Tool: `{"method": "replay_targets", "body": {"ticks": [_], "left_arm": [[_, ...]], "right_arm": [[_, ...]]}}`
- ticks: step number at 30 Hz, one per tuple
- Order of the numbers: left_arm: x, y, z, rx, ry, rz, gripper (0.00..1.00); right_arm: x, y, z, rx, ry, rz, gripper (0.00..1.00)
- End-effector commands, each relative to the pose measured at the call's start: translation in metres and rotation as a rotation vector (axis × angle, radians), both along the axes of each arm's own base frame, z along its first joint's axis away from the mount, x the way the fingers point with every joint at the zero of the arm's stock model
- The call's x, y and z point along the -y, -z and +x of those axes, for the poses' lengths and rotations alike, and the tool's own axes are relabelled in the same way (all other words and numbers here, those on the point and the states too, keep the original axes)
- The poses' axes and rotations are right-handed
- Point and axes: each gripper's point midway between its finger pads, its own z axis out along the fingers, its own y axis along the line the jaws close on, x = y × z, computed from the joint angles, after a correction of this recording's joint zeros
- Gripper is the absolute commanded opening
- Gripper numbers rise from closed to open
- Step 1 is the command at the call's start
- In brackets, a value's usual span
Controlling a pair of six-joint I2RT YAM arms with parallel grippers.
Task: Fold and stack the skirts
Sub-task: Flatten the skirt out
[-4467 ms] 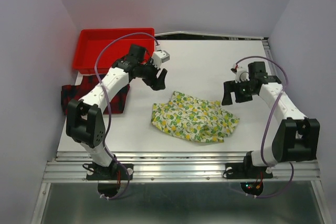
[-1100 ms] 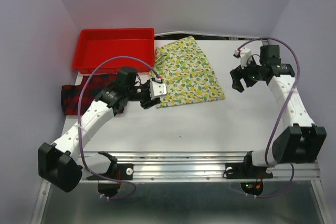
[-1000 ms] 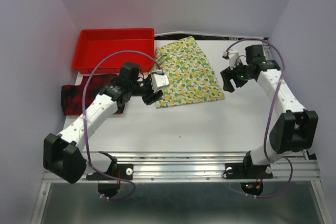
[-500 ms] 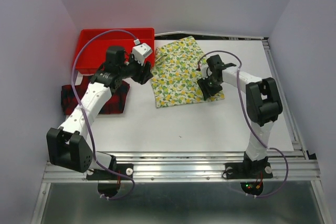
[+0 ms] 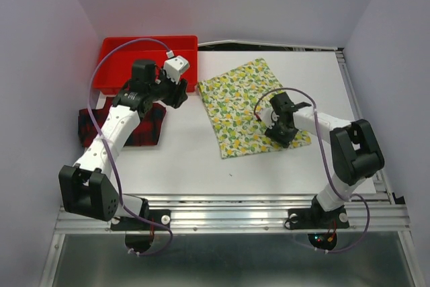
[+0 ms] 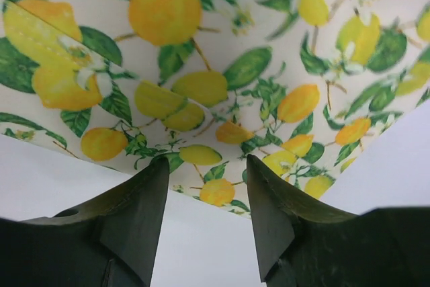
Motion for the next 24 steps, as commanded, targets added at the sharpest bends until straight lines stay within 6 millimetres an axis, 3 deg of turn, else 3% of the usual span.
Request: {"method": "replay_targets", "body": {"ticks": [1, 2, 3, 5, 6, 7, 10, 12, 16, 24], "left_arm": [[0.005, 0.001, -0.014, 0.005, 0.089, 0.027, 0.59], [0.007, 0.009, -0.014, -0.016, 0.109, 0.033, 0.57], [0.012, 0.013, -0.017, -0.028, 0.138, 0.030, 0.56], [0.021, 0.020, -0.019, -0.049, 0.170, 0.025, 0.56], [0.025, 0.020, -0.017, -0.048, 0.176, 0.027, 0.55], [0.037, 0.024, -0.018, -0.056, 0.203, 0.030, 0.55], [0.060, 0.028, -0.016, -0.083, 0.236, 0.015, 0.54], [0.071, 0.023, -0.010, -0.102, 0.244, -0.023, 0.53], [0.083, 0.035, 0.002, -0.212, 0.229, -0.079, 0.51], [0.077, 0.052, 0.024, -0.261, 0.154, -0.076, 0.49]], "right_arm": [[0.026, -0.007, -0.101, -0.327, -0.220, -0.049, 0.55], [0.021, -0.021, -0.124, -0.407, -0.245, 0.003, 0.56], [-0.002, -0.046, -0.118, -0.359, -0.283, 0.129, 0.57], [-0.021, -0.074, -0.114, -0.322, -0.256, 0.232, 0.61], [-0.028, -0.088, -0.104, -0.281, -0.241, 0.260, 0.61], [-0.040, -0.111, -0.078, -0.187, -0.229, 0.293, 0.61], [-0.048, -0.130, -0.049, -0.110, -0.187, 0.320, 0.61], [-0.047, -0.113, -0.037, -0.128, -0.179, 0.288, 0.60], [-0.053, -0.076, -0.048, -0.295, -0.152, 0.293, 0.55], [-0.107, -0.039, -0.084, -0.435, -0.211, 0.330, 0.52]]}}
